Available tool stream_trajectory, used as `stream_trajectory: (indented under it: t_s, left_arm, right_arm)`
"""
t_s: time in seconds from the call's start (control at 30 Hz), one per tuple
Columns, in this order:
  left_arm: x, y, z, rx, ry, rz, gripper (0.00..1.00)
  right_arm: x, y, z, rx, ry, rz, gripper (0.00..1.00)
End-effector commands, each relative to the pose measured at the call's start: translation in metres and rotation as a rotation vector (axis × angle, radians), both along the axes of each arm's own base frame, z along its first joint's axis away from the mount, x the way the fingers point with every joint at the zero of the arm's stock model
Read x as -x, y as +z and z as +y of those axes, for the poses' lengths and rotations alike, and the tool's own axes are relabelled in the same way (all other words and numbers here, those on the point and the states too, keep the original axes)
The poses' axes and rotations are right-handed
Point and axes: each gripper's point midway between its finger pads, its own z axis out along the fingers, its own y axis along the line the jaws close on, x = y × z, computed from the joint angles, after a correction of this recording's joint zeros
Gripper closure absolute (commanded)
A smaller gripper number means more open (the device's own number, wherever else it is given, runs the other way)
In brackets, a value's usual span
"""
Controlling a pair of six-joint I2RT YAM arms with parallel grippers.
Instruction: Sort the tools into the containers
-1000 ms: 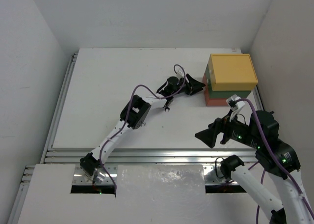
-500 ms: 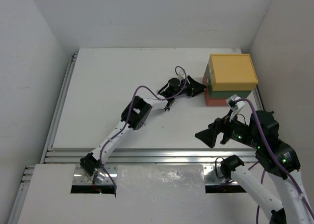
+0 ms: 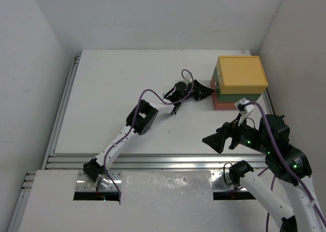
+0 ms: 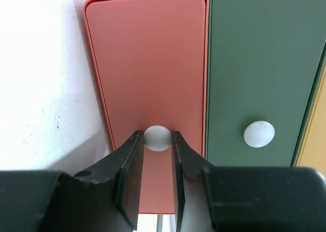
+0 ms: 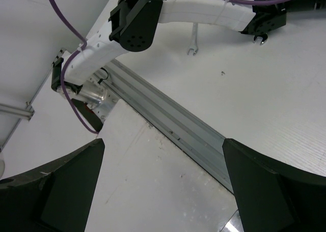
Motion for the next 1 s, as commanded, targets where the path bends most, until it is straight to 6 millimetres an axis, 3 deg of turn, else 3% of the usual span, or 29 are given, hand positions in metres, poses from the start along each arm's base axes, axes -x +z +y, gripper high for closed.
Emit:
stream_trajectory:
  t_s: [0.0, 0.07, 0.1, 0.13, 0.2, 0.43, 0.47, 0.53, 0.57, 0.6, 0.83, 0.87, 0.9, 0.97]
  left_arm:
    - [0.001, 0.007, -0.005, 0.02, 0.001, -0.056, 0.9]
    - [-0.002, 0.01, 0.001, 0.016, 0.007, -0.061, 0.95]
    - [-0.002, 0.022, 0.003, 0.031, 0.01, -0.08, 0.96]
    - [-0.004, 0.013, 0.011, 0.017, 0.019, -0.063, 0.98]
    - [-0.005, 0.02, 0.02, 0.025, 0.024, -0.071, 1.0]
    - [-0.015, 0.041, 0.052, 0.006, 0.045, -0.102, 1.0]
    - [-0.017, 0.052, 0.056, 0.006, 0.051, -0.124, 1.0]
    - [-0.017, 0.046, 0.067, -0.016, 0.063, -0.112, 1.0]
    - [-0.018, 0.057, 0.07, -0.008, 0.068, -0.132, 1.0]
    - [-0.017, 0.05, 0.075, -0.021, 0.072, -0.117, 1.0]
    - [-0.005, 0.052, 0.089, -0.017, 0.072, -0.116, 0.97]
    - [-0.002, 0.053, 0.089, -0.017, 0.072, -0.116, 0.95]
    - [-0.001, 0.062, 0.09, -0.012, 0.076, -0.131, 0.85]
    - [0.003, 0.061, 0.093, -0.024, 0.072, -0.125, 0.7]
  right_arm:
    - [-0.004, 0.006, 0.003, -0.014, 0.008, -0.027, 0.01]
    - [-0.003, 0.006, 0.003, -0.012, 0.009, -0.031, 0.01]
    - [-0.003, 0.005, 0.003, -0.012, 0.008, -0.029, 0.01]
    - [-0.003, 0.005, 0.002, -0.012, 0.007, -0.032, 0.01]
    - [-0.003, 0.004, 0.002, -0.009, 0.007, -0.03, 0.01]
    - [-0.005, 0.003, 0.003, -0.011, 0.008, -0.028, 0.01]
    - [-0.005, 0.003, 0.003, -0.014, 0.005, -0.027, 0.01]
    - [-0.005, 0.003, 0.003, -0.017, 0.005, -0.027, 0.01]
    - [-0.005, 0.003, 0.004, -0.019, 0.008, -0.026, 0.01]
    - [-0.005, 0.003, 0.004, -0.021, 0.007, -0.026, 0.01]
    - [-0.009, -0.002, 0.007, -0.021, 0.008, -0.011, 0.01]
    - [-0.01, -0.002, 0.007, -0.02, 0.008, -0.014, 0.01]
    - [-0.011, -0.003, 0.006, -0.017, 0.003, -0.012, 0.01]
    - [-0.013, -0.005, 0.007, -0.014, 0.004, -0.006, 0.01]
